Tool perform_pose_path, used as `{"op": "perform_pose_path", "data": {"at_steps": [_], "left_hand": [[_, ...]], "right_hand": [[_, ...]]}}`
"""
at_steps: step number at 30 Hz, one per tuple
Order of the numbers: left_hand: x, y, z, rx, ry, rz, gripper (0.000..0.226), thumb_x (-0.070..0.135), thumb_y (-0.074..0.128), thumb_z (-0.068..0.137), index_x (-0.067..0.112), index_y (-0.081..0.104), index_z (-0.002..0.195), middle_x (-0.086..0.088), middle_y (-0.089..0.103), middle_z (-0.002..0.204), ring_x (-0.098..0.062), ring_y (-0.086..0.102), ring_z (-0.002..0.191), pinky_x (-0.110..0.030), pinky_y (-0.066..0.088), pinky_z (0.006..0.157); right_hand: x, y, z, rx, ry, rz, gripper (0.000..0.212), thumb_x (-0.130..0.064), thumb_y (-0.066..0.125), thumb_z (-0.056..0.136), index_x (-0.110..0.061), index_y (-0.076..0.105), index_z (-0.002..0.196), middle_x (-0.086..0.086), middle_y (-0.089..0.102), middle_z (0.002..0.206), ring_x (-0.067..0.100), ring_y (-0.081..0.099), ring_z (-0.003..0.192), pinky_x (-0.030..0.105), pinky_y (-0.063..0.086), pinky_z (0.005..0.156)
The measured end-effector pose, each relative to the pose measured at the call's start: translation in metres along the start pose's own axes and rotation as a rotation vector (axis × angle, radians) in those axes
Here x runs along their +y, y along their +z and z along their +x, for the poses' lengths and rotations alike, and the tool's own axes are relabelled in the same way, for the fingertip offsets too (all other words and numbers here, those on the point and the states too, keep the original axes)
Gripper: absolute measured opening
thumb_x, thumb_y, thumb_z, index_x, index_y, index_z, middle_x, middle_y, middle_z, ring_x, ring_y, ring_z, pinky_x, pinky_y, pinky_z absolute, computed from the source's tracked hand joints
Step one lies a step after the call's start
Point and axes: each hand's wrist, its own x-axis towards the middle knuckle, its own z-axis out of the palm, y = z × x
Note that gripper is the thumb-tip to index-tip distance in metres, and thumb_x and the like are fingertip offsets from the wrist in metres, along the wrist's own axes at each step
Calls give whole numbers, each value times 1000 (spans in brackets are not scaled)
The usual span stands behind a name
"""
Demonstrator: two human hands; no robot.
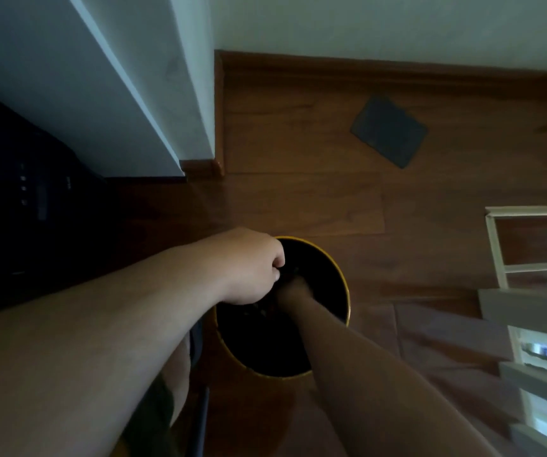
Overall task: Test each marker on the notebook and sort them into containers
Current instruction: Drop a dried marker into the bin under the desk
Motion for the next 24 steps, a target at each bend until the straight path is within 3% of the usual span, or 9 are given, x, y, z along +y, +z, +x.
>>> {"op": "perform_pose_path", "data": {"at_steps": [2, 5, 6, 8, 10, 14, 17, 19, 24], "left_hand": [[2, -1, -13, 30, -34, -30, 29, 30, 47, 106, 24, 64, 128, -1, 65, 126, -22, 61, 110, -40, 53, 98], [11, -3, -45, 62, -55, -45, 36, 36, 51, 104, 24, 58, 138, 1, 64, 126, -19, 60, 110, -33, 52, 94], [16, -5, -59, 74, -45, -37, 42, 42, 54, 102, 25, 55, 141, 2, 63, 126, -17, 59, 109, -32, 51, 92], [27, -9, -95, 94, -11, -16, 54, 55, 59, 95, 31, 48, 142, 4, 60, 125, -15, 58, 107, -32, 51, 92], [39, -11, -141, 185, 43, -19, 54, 66, 62, 87, 37, 49, 131, 9, 61, 115, -11, 60, 98, -36, 54, 88], [60, -11, -258, 648, 174, 40, 41, 68, 56, 88, 41, 46, 117, 12, 59, 88, -3, 57, 78, -26, 47, 67], [58, -8, -358, 947, 234, 93, 18, 59, 45, 92, 43, 42, 100, 14, 55, 78, 2, 54, 72, -18, 37, 60], [44, -4, -424, 1118, 207, 148, 9, 51, 37, 95, 42, 40, 95, 16, 51, 76, 0, 52, 76, -20, 37, 62], [-27, 27, -569, 1382, 16, 279, 12, 45, 32, 100, 34, 37, 98, 14, 48, 70, -5, 51, 69, -22, 36, 57]], "right_hand": [[-9, -16, -25, 55, -59, 174, 47, -29, 73, 93, -12, 50, 131, 9, 66, 109, 23, 67, 84, 33, 56, 66], [-25, -47, -90, -67, -171, 462, 74, -40, 87, 75, -2, 48, 126, 25, 69, 112, 31, 73, 88, 33, 58, 64], [-29, -58, -117, -126, -240, 580, 73, -35, 88, 77, 1, 48, 127, 27, 72, 111, 32, 75, 89, 35, 59, 68], [-37, -79, -175, -240, -371, 803, 51, -14, 80, 89, -1, 47, 126, 21, 76, 105, 29, 75, 88, 37, 60, 73], [-51, -95, -243, -364, -554, 893, 35, -7, 77, 89, -6, 52, 114, 18, 73, 99, 26, 72, 86, 40, 59, 76], [-93, -104, -359, -567, -928, 884, 41, -24, 95, 68, -12, 60, 86, 18, 67, 86, 28, 70, 78, 38, 59, 71], [-133, -89, -441, -742, -1141, 817, 42, -27, 95, 68, -15, 56, 79, 15, 54, 69, 20, 50, 57, 27, 46, 50], [-161, -66, -499, -862, -1256, 724, 39, -26, 91, 72, -18, 53, 75, 12, 41, 62, 16, 32, 50, 23, 31, 43], [-229, 32, -617, -931, -1540, 483, 25, -13, 66, 85, -18, 47, 68, 15, 40, 56, 21, 32, 48, 28, 23, 45]]}}
